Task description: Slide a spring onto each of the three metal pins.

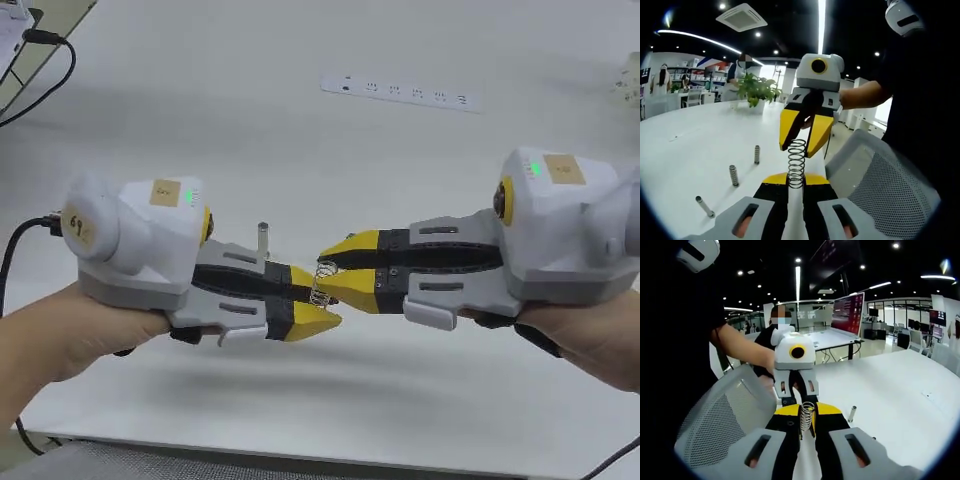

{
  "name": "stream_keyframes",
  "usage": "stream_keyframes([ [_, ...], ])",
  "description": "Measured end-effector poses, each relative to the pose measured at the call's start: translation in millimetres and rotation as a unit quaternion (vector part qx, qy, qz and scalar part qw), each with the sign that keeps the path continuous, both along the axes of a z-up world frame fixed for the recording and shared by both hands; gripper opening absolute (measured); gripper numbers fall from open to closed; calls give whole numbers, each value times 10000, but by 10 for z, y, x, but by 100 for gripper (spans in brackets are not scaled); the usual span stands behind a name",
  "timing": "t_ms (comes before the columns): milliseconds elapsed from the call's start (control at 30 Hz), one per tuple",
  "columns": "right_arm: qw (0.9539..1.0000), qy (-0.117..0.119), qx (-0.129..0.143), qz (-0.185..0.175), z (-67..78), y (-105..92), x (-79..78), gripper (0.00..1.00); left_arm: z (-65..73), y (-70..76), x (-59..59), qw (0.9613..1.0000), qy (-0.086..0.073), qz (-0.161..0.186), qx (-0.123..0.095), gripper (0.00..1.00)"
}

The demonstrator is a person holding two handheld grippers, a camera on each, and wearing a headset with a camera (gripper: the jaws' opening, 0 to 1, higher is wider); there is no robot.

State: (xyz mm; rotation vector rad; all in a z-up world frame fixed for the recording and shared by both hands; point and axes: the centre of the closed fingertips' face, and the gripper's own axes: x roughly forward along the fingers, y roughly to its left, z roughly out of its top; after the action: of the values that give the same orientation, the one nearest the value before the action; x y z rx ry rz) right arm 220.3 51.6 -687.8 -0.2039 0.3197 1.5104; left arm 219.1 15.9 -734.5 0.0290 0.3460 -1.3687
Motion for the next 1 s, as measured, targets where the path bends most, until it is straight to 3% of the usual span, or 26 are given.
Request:
stream_keyframes([
  [533,9997,-222,56,6,-8,85,-25,7,14,40,-5,10000,-29,47,-11,2],
  [733,9987,-493,47,81,18,91,-50,7,33,77,0,9999,-8,127,-66,2],
  [1000,9983,-568,50,79,21,95,-50,7,42,65,-7,9998,25,142,-107,2],
])
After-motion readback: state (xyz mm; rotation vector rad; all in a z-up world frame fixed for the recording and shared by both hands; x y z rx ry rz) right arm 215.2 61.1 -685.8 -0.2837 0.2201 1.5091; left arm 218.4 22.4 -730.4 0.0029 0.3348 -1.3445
